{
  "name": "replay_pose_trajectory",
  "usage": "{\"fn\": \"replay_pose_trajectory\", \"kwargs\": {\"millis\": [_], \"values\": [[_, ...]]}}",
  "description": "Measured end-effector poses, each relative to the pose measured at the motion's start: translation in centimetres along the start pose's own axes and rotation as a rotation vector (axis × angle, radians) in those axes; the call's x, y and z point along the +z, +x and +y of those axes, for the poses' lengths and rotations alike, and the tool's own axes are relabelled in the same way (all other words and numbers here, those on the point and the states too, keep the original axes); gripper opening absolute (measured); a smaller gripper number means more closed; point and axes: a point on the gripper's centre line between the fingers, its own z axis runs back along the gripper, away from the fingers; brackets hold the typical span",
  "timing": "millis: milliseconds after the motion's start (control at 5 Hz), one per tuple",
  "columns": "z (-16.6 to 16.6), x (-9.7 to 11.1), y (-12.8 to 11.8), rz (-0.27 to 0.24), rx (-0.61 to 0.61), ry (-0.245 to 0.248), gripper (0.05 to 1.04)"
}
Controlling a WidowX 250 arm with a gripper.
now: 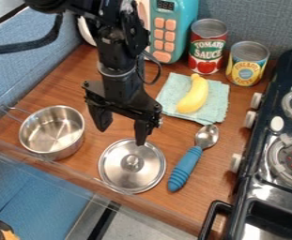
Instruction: Mettre un marmite au coin du table
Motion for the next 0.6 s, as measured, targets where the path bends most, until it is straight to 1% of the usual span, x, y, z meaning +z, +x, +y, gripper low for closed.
{"fn": "replay_pose_trajectory", "kwargs": {"millis": [200,400,600], "values": [[0.0,-0.6,-0.3,0.026,-0.001,-0.003,1.001],[3.5,-1.0,-0.4,0.012,0.041,0.000,1.001],[5.8,-2.3,-0.9,0.045,0.053,0.010,1.000]]}}
